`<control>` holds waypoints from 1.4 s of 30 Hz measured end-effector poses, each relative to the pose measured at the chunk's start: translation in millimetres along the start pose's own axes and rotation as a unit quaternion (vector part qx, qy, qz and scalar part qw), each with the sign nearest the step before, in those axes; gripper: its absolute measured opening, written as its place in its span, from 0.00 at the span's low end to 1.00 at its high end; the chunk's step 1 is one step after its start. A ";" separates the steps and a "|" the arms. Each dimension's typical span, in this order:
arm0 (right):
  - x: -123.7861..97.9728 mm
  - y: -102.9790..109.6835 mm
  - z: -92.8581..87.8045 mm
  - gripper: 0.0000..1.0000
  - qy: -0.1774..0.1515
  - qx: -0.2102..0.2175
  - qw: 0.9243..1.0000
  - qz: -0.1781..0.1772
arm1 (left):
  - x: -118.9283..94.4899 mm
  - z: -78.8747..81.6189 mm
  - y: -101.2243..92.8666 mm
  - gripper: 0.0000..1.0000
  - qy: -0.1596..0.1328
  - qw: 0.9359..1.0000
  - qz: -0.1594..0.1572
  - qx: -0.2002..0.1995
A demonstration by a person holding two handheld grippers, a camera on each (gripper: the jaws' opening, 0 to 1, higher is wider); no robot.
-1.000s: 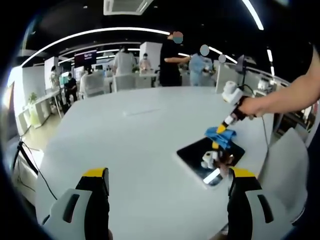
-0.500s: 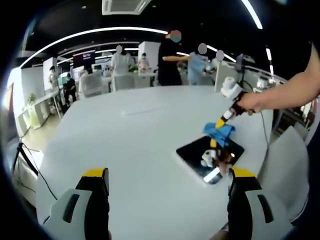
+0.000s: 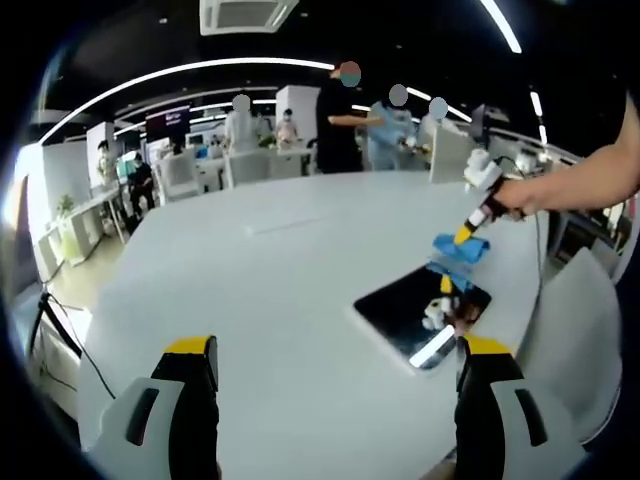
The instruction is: Wipe the mirror surface with the cleaning cloth until all visible marks leave the cleaned area.
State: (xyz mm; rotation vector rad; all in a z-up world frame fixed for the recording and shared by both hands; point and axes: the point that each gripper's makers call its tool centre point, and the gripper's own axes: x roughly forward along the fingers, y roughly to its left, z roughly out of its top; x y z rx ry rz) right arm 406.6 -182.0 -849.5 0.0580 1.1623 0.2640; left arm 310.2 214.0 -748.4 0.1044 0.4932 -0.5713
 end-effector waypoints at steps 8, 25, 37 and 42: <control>13.7 -12.8 -21.8 0.01 0.015 0.009 1.000 -0.012 | 1.3 -1.3 -2.4 1.00 -0.002 1.000 0.005 -0.008; -0.6 -2.6 -14.4 0.16 -0.049 -0.053 0.997 -0.003 | 0.6 13.1 -4.2 1.00 -0.019 1.000 0.010 -0.016; -79.5 6.1 1.2 0.73 -0.201 -0.149 0.968 0.038 | 5.0 25.8 -18.0 1.00 -0.037 0.999 -0.018 -0.015; -100.7 5.5 -5.6 0.83 -0.242 -0.182 0.952 0.045 | 12.2 30.2 -31.4 1.00 -0.037 0.999 -0.028 0.000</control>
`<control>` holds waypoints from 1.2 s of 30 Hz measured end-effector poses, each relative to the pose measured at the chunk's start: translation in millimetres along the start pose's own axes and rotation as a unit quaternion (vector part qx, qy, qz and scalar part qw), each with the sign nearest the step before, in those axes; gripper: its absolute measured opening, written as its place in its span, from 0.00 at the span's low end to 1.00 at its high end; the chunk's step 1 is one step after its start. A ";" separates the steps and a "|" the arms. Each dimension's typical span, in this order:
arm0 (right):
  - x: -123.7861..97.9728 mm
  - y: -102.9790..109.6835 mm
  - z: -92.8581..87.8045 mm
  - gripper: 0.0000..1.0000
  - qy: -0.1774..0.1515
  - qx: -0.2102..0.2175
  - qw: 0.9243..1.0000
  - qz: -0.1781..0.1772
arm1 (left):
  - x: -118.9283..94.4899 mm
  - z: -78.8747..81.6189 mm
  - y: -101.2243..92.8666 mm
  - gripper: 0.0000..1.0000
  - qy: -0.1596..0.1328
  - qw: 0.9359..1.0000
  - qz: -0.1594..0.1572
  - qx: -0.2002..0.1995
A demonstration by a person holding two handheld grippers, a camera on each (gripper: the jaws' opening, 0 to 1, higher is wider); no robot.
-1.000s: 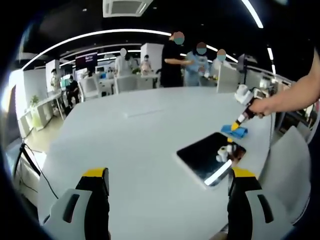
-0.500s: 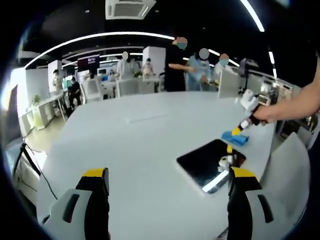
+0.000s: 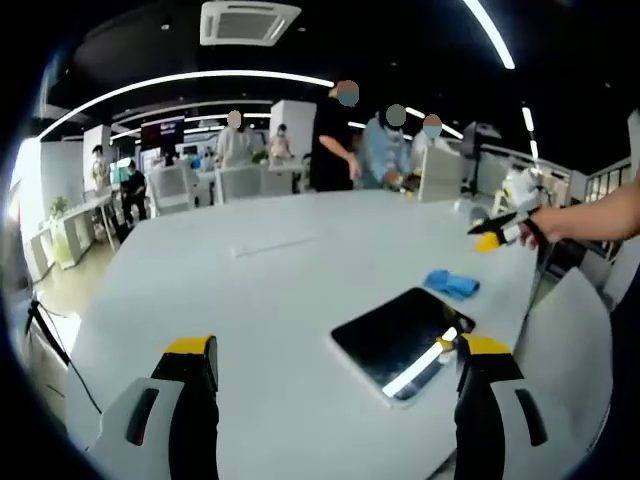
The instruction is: Wipe the mirror surface with the cleaning cloth until all visible marks leave the cleaned area.
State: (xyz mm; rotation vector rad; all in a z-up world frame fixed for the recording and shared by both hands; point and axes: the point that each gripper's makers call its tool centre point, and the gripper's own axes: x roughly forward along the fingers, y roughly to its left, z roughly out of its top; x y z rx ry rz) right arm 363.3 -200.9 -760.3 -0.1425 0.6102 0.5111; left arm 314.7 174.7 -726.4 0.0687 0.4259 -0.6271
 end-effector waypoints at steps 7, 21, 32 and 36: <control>-19.9 1.8 -15.6 0.90 -0.015 -0.007 1.000 0.004 | 0.6 -4.0 -8.9 1.00 0.000 1.000 0.005 -0.007; -33.7 17.6 -58.6 1.00 -0.018 -0.002 1.000 0.022 | -14.1 -31.2 -3.9 1.00 0.013 0.999 0.018 -0.027; -32.4 35.1 -76.7 1.00 -0.012 -0.007 0.999 0.029 | -20.8 -41.0 -0.3 1.00 0.013 0.999 0.019 -0.026; -32.2 40.4 -82.9 1.00 0.002 -0.001 1.000 0.029 | -23.7 -46.9 0.0 1.00 0.018 0.999 0.018 -0.029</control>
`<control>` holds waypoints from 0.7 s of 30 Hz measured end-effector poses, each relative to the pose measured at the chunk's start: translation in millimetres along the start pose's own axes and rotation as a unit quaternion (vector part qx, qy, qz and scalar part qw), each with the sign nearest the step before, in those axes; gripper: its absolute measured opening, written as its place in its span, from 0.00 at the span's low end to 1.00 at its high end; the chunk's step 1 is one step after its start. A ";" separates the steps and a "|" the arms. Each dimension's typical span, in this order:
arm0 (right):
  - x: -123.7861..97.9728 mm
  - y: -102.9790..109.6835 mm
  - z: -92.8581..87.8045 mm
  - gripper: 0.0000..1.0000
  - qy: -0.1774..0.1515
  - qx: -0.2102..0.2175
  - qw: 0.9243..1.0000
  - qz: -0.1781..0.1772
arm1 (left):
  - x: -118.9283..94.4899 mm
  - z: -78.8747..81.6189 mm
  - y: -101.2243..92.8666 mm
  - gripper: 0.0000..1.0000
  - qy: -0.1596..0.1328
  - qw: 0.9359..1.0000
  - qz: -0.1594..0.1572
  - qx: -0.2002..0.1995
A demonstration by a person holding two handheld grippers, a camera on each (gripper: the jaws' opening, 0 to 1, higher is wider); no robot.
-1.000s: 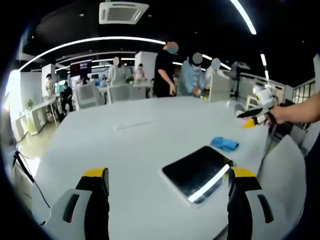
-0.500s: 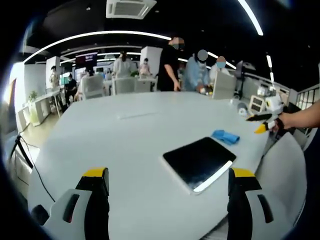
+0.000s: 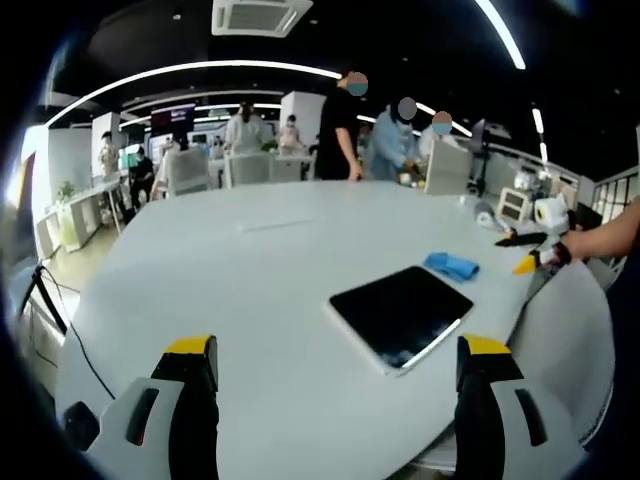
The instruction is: Wipe the mirror surface with the cleaning cloth until all visible marks leave the cleaned area.
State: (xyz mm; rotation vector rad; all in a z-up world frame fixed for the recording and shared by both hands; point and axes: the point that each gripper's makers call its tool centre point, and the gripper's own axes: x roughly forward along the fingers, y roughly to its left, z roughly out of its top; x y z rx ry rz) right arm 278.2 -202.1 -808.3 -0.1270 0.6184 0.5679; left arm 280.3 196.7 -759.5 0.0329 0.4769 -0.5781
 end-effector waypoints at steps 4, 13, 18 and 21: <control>-1.3 0.6 1.9 1.00 -0.001 -0.007 1.000 -0.007 | -0.7 -2.6 0.4 1.00 0.002 1.000 0.002 -0.003; 0.7 4.8 1.8 1.00 -0.003 -0.009 1.000 0.001 | -0.2 -5.1 0.0 1.00 0.001 1.000 0.009 -0.012; -2.6 -9.0 1.7 1.00 -0.009 0.013 1.000 -0.024 | 3.5 -0.7 -3.9 1.00 0.000 1.000 0.003 -0.010; -2.2 -8.7 -0.6 1.00 -0.004 0.011 1.000 -0.027 | 6.9 1.7 -5.4 1.00 0.001 1.000 -0.002 -0.006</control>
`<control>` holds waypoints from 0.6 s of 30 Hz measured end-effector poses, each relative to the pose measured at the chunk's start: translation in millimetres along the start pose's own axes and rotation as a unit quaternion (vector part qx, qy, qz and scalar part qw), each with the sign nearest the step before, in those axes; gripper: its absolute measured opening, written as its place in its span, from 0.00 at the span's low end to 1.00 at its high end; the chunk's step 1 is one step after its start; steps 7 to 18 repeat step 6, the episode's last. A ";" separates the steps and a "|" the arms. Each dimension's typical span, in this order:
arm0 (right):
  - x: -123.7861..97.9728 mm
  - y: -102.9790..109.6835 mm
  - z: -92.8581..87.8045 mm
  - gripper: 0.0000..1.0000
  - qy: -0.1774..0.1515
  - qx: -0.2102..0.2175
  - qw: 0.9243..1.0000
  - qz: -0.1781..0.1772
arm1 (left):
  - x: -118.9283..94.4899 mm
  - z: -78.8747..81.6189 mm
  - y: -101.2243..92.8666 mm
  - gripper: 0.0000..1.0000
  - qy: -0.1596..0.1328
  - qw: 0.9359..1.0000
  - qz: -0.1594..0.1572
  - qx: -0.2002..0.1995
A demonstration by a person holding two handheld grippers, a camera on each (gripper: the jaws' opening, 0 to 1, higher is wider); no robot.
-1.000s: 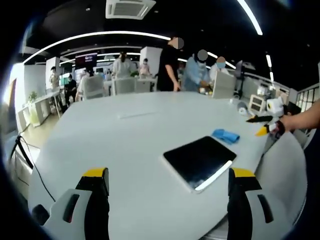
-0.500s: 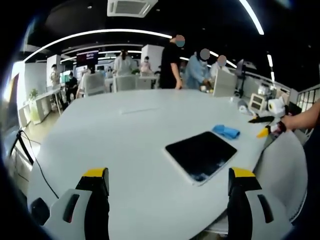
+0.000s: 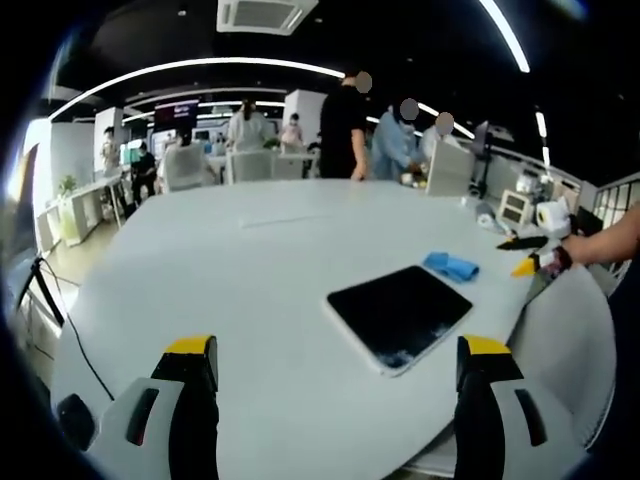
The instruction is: Wipe the mirror surface with the cleaning cloth until all visible marks leave the cleaned area.
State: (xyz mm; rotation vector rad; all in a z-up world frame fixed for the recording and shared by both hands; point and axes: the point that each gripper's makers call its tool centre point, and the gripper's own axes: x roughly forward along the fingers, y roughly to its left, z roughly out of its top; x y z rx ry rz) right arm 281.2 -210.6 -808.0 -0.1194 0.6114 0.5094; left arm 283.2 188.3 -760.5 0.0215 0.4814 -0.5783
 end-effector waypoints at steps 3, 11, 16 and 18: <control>0.6 1.2 -0.9 1.00 0.002 -0.006 1.000 0.000 | -0.6 3.0 -3.1 1.00 0.008 1.000 -0.003 0.005; 1.4 2.3 -3.6 1.00 0.006 -0.003 1.000 0.004 | -2.3 4.9 -4.1 1.00 0.012 1.000 -0.003 0.010; 1.4 2.3 -3.6 1.00 0.006 -0.003 1.000 0.004 | -2.3 4.9 -4.1 1.00 0.012 1.000 -0.003 0.010; 1.4 2.3 -3.6 1.00 0.006 -0.003 1.000 0.004 | -2.3 4.9 -4.1 1.00 0.012 1.000 -0.003 0.010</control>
